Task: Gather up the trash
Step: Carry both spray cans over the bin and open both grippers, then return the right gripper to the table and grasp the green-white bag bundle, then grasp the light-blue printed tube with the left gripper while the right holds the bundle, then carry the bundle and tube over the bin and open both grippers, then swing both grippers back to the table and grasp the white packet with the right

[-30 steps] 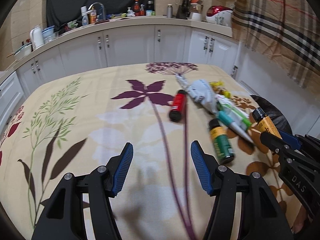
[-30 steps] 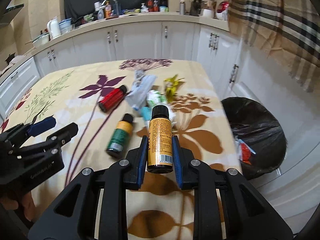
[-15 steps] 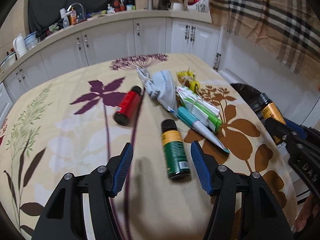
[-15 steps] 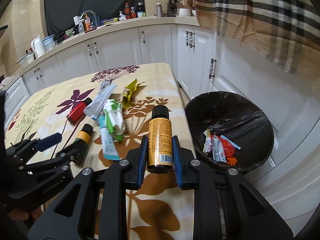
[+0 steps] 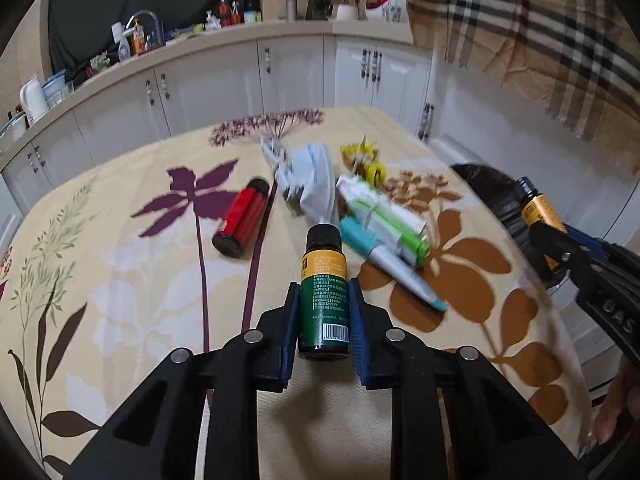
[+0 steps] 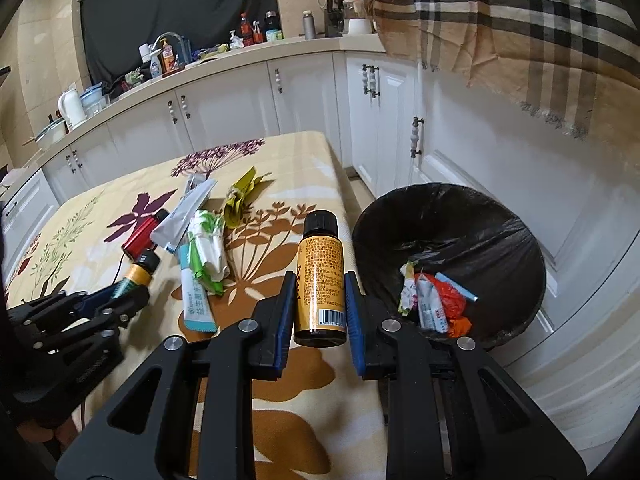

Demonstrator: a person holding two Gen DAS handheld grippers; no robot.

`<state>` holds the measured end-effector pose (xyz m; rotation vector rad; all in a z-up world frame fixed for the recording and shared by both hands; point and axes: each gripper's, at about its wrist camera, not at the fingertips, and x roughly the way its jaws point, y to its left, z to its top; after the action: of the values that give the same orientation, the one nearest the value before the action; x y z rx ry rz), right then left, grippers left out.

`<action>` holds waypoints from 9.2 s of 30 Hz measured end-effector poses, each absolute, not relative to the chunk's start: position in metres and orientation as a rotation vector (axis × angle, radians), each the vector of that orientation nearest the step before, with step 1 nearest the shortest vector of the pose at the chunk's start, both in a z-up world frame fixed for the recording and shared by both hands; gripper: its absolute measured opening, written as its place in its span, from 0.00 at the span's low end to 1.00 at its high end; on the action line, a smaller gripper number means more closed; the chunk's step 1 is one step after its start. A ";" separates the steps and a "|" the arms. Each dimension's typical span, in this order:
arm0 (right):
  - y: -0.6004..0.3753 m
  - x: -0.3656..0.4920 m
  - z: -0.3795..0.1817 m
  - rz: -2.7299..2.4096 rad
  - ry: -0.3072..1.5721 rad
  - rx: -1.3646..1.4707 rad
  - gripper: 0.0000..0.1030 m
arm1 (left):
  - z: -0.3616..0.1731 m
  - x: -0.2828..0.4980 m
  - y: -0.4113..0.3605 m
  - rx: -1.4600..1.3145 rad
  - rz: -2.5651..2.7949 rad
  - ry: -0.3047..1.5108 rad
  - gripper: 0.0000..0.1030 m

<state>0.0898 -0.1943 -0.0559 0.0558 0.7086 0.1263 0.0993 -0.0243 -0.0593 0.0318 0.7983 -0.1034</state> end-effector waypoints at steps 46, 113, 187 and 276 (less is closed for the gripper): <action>-0.332 0.187 -0.080 -0.235 0.634 0.101 0.38 | -0.047 0.237 -0.202 0.137 -0.315 0.706 0.36; -0.089 0.159 -0.078 0.265 0.859 -0.077 0.31 | -0.052 0.129 0.096 -0.100 0.129 0.770 0.56; -0.223 0.103 -0.036 0.039 0.650 0.043 0.31 | -0.028 0.119 -0.039 0.046 -0.188 0.698 0.10; -0.088 0.165 -0.047 0.216 0.677 -0.006 0.47 | -0.033 0.139 0.092 -0.006 0.166 0.672 0.56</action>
<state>0.1652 -0.0885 -0.0469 -0.0058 0.6769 0.2157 0.1392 0.0919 -0.0325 -0.0062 0.6717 0.1663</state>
